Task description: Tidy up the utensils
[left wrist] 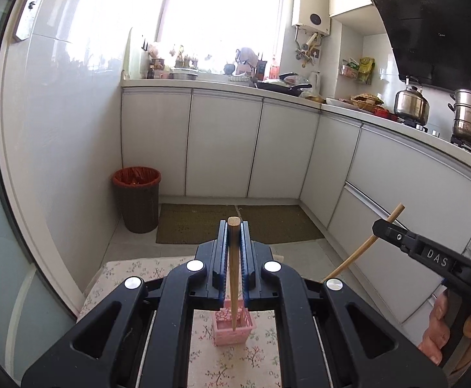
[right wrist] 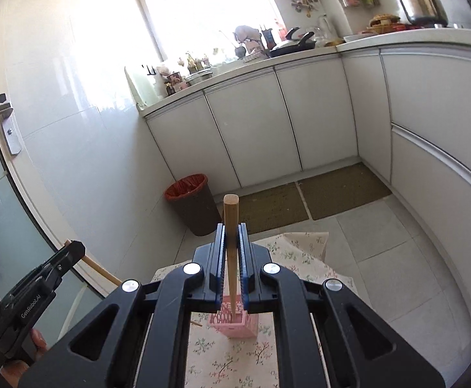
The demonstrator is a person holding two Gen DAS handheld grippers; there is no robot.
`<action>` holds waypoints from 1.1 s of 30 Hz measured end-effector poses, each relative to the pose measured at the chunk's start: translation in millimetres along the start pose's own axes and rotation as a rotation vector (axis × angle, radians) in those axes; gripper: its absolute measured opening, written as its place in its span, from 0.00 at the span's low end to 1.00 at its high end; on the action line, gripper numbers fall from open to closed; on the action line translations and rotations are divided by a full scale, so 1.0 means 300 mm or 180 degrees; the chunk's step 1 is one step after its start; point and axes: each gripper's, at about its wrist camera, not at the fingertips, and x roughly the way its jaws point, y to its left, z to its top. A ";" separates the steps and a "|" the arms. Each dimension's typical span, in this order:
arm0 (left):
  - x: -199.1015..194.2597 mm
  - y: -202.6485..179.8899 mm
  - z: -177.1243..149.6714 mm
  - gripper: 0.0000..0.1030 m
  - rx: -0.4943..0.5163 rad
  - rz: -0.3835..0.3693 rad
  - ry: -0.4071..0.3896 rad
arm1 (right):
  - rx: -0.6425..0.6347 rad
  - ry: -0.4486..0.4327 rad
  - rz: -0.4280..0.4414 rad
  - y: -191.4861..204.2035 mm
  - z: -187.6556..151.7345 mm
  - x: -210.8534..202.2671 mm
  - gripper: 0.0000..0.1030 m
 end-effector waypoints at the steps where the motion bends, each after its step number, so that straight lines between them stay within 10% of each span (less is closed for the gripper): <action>1: 0.029 -0.003 0.001 0.06 0.0006 0.0024 -0.0005 | -0.0029 0.0004 -0.0007 0.006 0.002 0.034 0.08; 13: 0.319 0.048 -0.145 0.08 -0.0114 -0.0006 0.0345 | -0.0218 0.0262 0.0047 0.042 -0.102 0.344 0.08; 16: 0.294 0.082 -0.157 0.28 -0.0205 0.0020 0.0269 | -0.0251 0.0356 0.0078 0.056 -0.126 0.375 0.09; 29: 0.115 0.160 -0.103 0.36 -0.0375 0.0173 0.0110 | -0.0310 0.0278 -0.0108 0.098 -0.123 0.255 0.12; 33: 0.092 0.148 -0.125 0.41 -0.0372 0.0245 0.0170 | -0.0337 0.0218 -0.0179 0.114 -0.134 0.187 0.31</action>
